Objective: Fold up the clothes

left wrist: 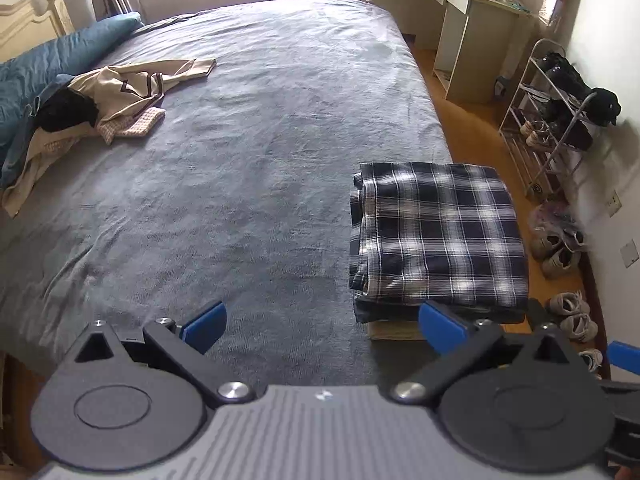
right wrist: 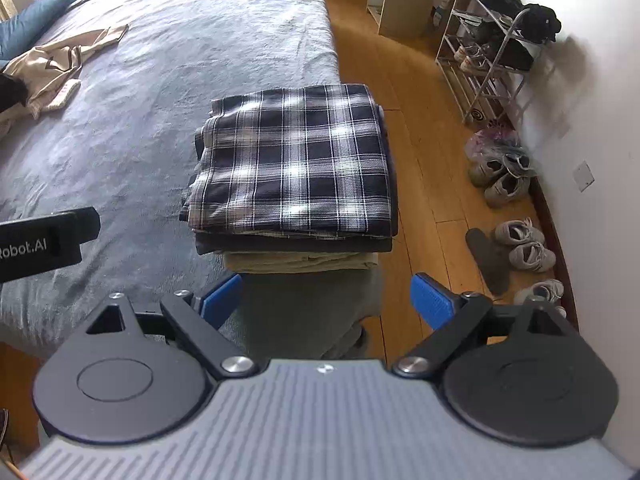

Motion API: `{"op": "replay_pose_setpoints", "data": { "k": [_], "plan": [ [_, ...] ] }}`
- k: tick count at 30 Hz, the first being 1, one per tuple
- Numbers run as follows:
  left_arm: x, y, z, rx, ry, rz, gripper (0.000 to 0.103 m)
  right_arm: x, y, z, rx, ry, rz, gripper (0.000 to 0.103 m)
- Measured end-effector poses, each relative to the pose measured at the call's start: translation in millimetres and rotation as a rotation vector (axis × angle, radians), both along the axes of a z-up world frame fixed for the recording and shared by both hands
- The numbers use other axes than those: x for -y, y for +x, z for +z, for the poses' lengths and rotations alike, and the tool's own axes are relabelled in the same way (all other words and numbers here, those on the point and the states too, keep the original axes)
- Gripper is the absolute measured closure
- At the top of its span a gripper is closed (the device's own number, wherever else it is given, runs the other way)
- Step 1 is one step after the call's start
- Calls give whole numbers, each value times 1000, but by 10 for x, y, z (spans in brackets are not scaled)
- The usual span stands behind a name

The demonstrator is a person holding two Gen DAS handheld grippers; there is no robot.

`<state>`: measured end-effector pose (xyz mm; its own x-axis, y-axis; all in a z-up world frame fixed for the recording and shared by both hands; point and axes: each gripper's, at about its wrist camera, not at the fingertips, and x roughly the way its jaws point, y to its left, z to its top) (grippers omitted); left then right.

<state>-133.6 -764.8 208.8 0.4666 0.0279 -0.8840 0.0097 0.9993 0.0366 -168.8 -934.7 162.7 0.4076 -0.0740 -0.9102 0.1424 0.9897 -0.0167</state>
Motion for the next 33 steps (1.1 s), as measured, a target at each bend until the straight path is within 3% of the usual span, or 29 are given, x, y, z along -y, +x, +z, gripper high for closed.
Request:
{"op": "replay_pose_setpoints", "data": {
  "k": [33],
  "plan": [
    [-55, -38, -47, -21, -2, 7, 0, -66, -21, -2, -7, -20, 11, 12]
  ]
}}
